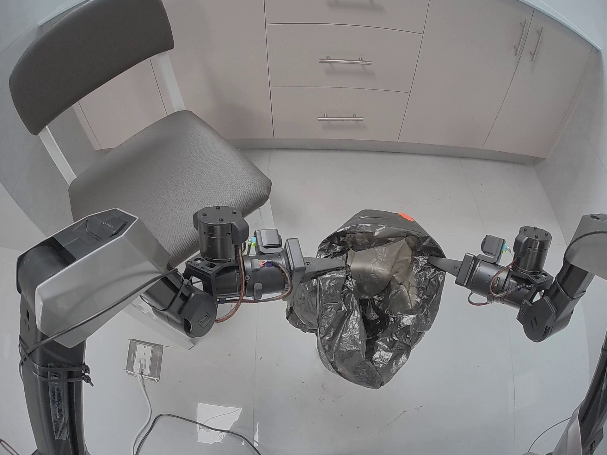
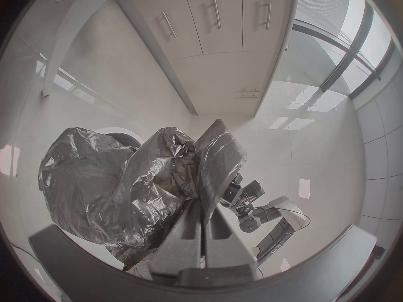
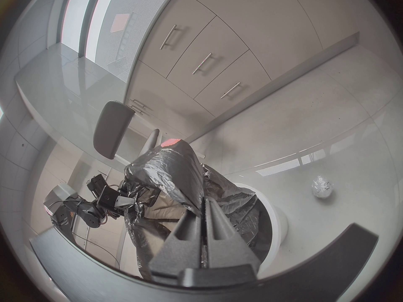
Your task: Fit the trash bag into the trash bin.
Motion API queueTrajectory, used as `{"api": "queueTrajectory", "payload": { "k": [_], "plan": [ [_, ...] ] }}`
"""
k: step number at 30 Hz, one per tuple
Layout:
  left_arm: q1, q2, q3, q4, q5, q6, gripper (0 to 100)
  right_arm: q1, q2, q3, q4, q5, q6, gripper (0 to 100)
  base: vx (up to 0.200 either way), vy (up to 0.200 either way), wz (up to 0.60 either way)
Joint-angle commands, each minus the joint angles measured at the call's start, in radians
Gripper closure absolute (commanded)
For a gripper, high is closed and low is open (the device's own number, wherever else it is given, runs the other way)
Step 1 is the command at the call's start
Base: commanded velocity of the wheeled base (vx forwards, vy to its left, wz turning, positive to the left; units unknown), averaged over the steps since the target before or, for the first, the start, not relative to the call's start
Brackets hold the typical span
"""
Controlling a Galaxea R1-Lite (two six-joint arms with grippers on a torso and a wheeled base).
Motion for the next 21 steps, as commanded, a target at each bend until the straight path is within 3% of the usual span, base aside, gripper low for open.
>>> {"api": "queueTrajectory", "payload": {
  "k": [1,11,16,21],
  "plan": [
    [0.026,0.009,0.011,0.000,0.000,0.001,100,0.015,0.023,-0.041,0.010,-0.010,-0.003,100,0.000,0.000,0.00],
    [0.036,0.015,0.046,0.001,0.000,0.064,100,0.058,0.065,-0.104,0.075,-0.029,-0.024,100,0.000,0.000,0.00],
    [0.036,0.012,0.060,0.000,0.000,0.067,100,0.099,0.065,-0.171,0.223,-0.202,-0.121,100,0.000,0.000,0.00],
    [0.036,0.017,0.075,0.000,0.002,0.069,100,0.102,0.057,-0.173,0.277,-0.216,-0.153,100,0.000,0.000,0.00]
  ]
}}
